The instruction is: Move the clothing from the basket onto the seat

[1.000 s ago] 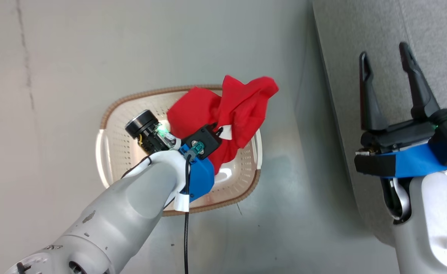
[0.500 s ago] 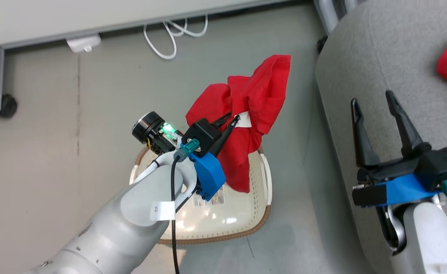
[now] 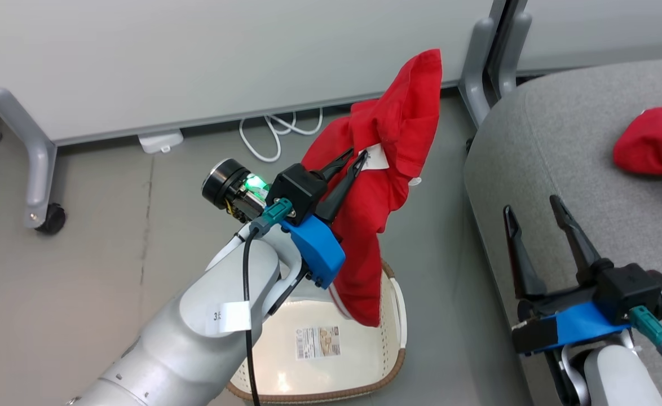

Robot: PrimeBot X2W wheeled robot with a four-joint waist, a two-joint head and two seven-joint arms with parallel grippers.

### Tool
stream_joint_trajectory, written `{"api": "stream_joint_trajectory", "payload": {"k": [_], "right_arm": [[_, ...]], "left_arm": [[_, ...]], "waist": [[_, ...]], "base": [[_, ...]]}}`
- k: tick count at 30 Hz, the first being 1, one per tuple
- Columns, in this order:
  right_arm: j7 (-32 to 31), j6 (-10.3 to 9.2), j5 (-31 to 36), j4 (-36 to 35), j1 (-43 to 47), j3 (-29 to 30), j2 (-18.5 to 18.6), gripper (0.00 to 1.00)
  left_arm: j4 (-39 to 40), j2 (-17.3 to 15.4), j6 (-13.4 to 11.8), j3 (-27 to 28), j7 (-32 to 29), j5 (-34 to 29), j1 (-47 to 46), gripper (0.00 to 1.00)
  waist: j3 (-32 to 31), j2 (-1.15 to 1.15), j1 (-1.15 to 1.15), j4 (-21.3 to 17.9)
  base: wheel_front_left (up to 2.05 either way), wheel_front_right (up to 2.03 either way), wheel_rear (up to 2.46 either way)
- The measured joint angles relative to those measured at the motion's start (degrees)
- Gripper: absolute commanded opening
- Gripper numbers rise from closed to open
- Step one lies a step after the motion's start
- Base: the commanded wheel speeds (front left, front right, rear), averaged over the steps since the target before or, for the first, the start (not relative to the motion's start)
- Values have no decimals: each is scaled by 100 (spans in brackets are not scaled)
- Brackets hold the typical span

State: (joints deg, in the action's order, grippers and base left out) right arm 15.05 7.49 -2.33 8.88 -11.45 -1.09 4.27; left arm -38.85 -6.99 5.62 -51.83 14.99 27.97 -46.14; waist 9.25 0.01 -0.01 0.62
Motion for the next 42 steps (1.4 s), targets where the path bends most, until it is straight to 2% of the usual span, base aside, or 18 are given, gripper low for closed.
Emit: {"api": "stream_joint_trajectory", "payload": {"k": [10,21,30,42], "right_arm": [[0,0,-57,105,259,-122,-52,100],[0,0,-92,123,348,-320,-81,100],[0,0,-171,238,283,-925,-77,100],[0,0,-389,698,-382,-1851,-4,100]], "left_arm": [[65,131,46,119,0,-74,-4,0],[43,170,82,151,0,-92,-2,0],[69,194,91,209,0,-151,-5,0],[119,261,94,229,0,-233,-73,0]], "waist": [[-467,0,0,64],[-596,0,0,85],[-484,0,1,114],[-310,0,1,177]], "base": [[0,0,0],[0,0,0],[0,0,0],[0,0,0]]}}
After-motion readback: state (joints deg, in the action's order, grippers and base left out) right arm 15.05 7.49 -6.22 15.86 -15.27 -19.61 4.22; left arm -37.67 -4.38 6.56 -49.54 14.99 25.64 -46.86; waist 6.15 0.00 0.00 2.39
